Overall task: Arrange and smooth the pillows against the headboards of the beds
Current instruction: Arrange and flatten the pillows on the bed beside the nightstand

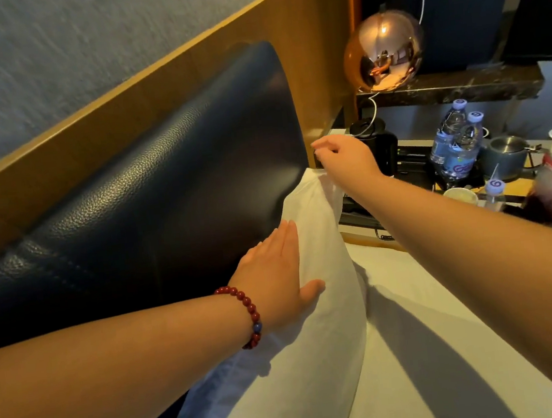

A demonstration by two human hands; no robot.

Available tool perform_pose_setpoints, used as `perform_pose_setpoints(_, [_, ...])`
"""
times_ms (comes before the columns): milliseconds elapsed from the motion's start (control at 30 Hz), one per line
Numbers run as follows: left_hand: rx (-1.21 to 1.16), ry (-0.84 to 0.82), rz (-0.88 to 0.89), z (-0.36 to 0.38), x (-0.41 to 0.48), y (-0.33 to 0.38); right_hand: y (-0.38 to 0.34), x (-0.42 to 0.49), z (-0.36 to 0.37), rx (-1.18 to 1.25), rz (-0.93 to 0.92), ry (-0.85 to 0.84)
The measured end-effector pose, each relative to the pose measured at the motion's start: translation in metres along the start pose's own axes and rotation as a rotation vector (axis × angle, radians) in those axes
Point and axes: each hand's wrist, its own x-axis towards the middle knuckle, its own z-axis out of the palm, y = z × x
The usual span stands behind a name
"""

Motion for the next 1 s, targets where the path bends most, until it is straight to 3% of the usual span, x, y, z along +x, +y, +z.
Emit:
perform_pose_setpoints(67, [-0.007,0.014,0.013,0.001,0.000,-0.001,-0.009,-0.035,0.000,0.022,-0.320,-0.018])
perform_pose_setpoints(133, [-0.020,0.036,0.022,0.003,0.000,-0.003,-0.004,-0.066,0.004,-0.084,-0.623,-0.205])
perform_pose_setpoints(167, [-0.036,0.047,0.016,0.004,0.001,-0.005,0.005,-0.071,0.007,-0.198,-0.687,-0.314])
perform_pose_setpoints(233, [-0.069,0.039,-0.015,0.006,0.000,-0.005,0.018,-0.061,0.007,-0.420,-0.590,-0.348])
perform_pose_setpoints(300, [-0.067,0.017,-0.049,0.007,-0.001,-0.003,0.018,-0.048,-0.001,-0.507,-0.351,-0.206])
perform_pose_setpoints(333, [-0.060,0.009,-0.061,0.006,-0.001,-0.002,0.015,-0.045,-0.004,-0.488,-0.324,-0.128])
perform_pose_setpoints(433, [-0.054,-0.004,-0.070,0.006,-0.002,0.000,0.006,-0.056,-0.008,-0.371,-0.514,-0.049])
perform_pose_setpoints(500, [-0.054,-0.023,-0.063,0.007,-0.001,0.000,0.002,-0.077,-0.007,-0.342,-0.652,-0.155])
perform_pose_setpoints(600, [-0.099,0.009,-0.042,0.010,0.001,-0.002,0.009,-0.096,-0.001,-0.472,-0.658,-0.332])
perform_pose_setpoints(667, [-0.079,0.017,-0.023,0.013,0.002,-0.003,0.017,-0.102,0.000,-0.520,-0.547,-0.247])
perform_pose_setpoints(767, [0.007,0.041,-0.022,0.015,-0.001,-0.004,0.017,-0.118,-0.003,-0.375,-0.287,-0.109])
perform_pose_setpoints(900, [0.298,0.176,0.142,0.008,-0.007,0.004,0.013,-0.153,0.001,-0.250,-0.187,-0.002])
perform_pose_setpoints(1000, [0.318,0.100,0.128,0.005,-0.009,0.007,0.015,-0.176,0.000,-0.230,-0.087,0.025])
